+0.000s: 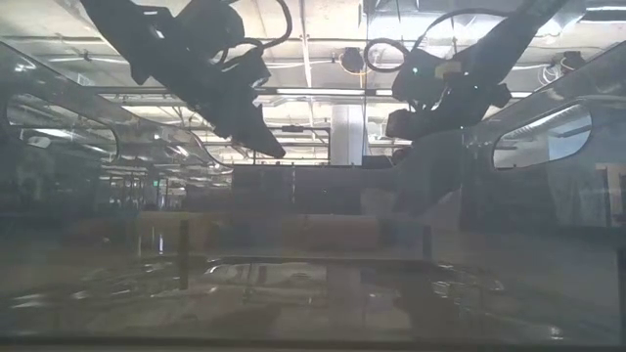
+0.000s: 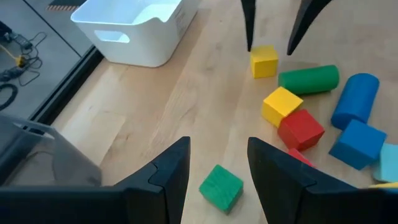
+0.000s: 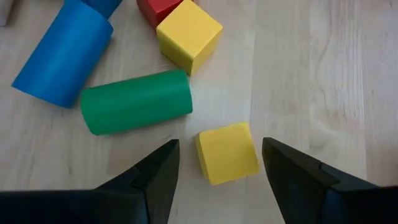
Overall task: Sort blocks by size
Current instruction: Put the yellow square block into the white bin
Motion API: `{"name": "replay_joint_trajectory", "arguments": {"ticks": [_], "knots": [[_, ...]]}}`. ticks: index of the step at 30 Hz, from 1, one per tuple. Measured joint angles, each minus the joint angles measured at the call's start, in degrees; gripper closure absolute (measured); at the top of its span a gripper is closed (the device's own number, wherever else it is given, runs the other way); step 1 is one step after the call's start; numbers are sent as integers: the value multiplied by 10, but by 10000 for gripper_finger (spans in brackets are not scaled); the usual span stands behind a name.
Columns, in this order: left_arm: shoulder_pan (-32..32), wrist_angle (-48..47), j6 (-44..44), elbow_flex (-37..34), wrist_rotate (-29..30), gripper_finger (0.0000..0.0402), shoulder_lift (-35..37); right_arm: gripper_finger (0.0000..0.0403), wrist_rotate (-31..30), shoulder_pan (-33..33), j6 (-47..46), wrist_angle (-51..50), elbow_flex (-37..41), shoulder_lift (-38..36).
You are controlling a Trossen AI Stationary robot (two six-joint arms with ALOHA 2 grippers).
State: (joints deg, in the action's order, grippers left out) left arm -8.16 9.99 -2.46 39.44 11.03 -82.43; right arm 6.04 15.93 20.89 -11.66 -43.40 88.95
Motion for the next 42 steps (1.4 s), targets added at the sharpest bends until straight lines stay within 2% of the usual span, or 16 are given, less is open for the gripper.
{"name": "replay_joint_trajectory", "arguments": {"ticks": [14, 23, 29, 42], "knots": [[-1, -3, 1, 0, 1, 237, 0, 211, -2, 3, -3, 25, 0, 58], [-1, -10, -9, 0, 1, 237, 0, 290, -3, 10, -7, 20, 0, 39], [-1, -27, -9, 0, 2, 237, 0, 290, -13, 17, -20, 8, -7, 29], [-1, -35, -9, 0, 4, 237, 0, 290, -60, 84, -24, -70, -101, -20]]}}
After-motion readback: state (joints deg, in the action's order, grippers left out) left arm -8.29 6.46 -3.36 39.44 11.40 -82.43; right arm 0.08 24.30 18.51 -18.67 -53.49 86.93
